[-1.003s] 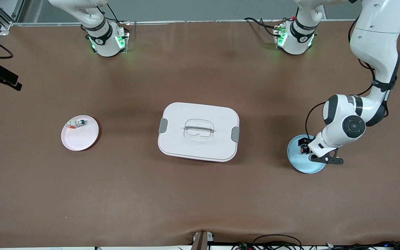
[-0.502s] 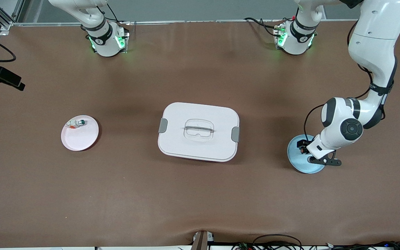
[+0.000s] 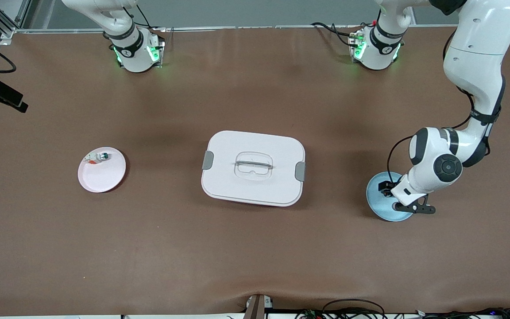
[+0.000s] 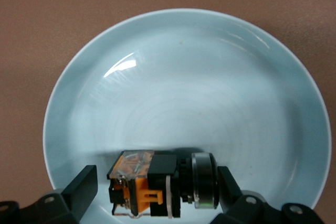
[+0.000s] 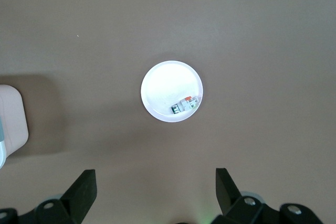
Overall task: Transfer orange switch to right arm and place
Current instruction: 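Close the left gripper on the orange switch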
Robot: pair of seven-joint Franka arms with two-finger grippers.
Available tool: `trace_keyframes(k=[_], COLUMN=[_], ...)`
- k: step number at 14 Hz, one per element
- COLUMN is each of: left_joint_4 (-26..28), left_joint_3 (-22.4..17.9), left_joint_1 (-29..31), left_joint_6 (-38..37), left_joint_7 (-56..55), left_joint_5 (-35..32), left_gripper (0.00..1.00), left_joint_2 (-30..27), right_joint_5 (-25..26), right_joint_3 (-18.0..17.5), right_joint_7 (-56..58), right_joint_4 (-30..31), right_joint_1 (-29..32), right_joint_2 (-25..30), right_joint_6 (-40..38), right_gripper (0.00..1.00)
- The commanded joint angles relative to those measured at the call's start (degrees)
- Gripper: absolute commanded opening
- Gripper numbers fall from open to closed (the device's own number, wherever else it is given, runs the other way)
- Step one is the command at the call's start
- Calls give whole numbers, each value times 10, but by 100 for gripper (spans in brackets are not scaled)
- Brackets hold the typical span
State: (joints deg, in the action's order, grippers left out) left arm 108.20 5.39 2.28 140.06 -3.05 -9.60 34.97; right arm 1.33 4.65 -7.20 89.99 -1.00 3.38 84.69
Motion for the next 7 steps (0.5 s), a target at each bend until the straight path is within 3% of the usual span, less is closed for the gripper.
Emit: trace_keyframes(k=[1, 6, 7], left_joint_4=[-8, -8, -8], left_joint_3=[4, 4, 4], left_joint_1=[4, 3, 3], left_joint_6=[5, 7, 7], left_joint_7=[-13, -13, -13], left_joint_5=[-3, -3, -3], left_gripper=[100, 100, 94], left_joint_2=[6, 5, 5], right_joint_5=[3, -1, -1], right_joint_3=[-1, -1, 0], right_joint_7=[-11, -11, -12], right_joint_4=[5, 6, 7], right_joint_1=[-4, -3, -2], right_joint_2=[15, 16, 16], right_joint_6=[0, 1, 1], right_gripper=[100, 100, 100])
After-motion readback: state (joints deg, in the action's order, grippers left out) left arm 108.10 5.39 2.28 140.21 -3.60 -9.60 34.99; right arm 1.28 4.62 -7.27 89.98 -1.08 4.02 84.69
